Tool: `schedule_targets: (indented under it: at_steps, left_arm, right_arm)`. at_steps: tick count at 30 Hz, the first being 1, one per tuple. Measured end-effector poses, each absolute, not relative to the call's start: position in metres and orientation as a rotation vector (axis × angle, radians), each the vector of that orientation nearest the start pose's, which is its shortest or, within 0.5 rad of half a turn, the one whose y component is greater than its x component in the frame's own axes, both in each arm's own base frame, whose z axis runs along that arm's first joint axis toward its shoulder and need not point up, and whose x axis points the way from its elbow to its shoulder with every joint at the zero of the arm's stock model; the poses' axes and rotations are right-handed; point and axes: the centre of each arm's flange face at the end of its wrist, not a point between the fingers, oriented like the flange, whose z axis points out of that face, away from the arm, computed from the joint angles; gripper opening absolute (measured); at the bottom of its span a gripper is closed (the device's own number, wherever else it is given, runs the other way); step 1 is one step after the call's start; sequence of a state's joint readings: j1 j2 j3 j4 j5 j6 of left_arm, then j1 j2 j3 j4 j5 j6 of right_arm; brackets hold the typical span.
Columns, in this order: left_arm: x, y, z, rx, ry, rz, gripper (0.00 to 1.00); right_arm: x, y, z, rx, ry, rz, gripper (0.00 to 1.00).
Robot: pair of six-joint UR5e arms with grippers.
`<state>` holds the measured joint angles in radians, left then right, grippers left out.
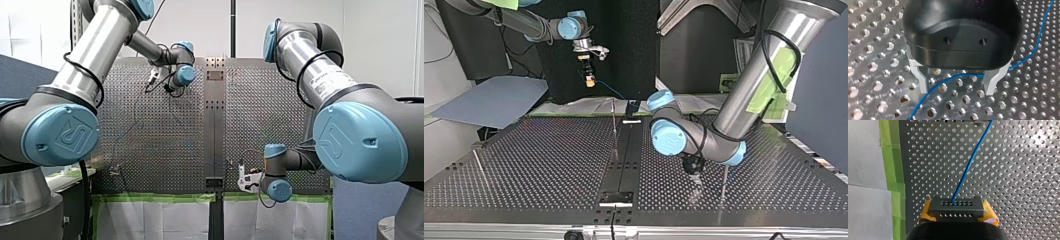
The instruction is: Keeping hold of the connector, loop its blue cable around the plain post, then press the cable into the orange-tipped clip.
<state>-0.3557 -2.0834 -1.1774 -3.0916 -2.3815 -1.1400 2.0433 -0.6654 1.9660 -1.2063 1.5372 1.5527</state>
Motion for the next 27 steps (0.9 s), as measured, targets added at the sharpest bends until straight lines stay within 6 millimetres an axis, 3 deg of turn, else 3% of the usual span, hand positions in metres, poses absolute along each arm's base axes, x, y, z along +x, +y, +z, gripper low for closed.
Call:
schedule_targets:
  at_steps: [10, 16, 27]
  left_arm:
    - [0.596, -0.294, 0.38, 0.057, 1.663, 0.708, 1.0]
    - [0.597, -0.297, 0.36, 0.091, 1.698, 0.753, 1.0]
    - [0.592, -0.305, 0.35, 0.15, 1.714, 0.761, 1.0]
  right_arm:
    - [0.362, -0.408, -0.062, 1.665, -0.963, 1.496, 0.0]
    - [0.362, -0.408, -0.062, 1.667, -0.963, 1.495, 0.0]
    - [0.362, -0.408, -0.062, 1.666, -0.964, 1.495, 0.0]
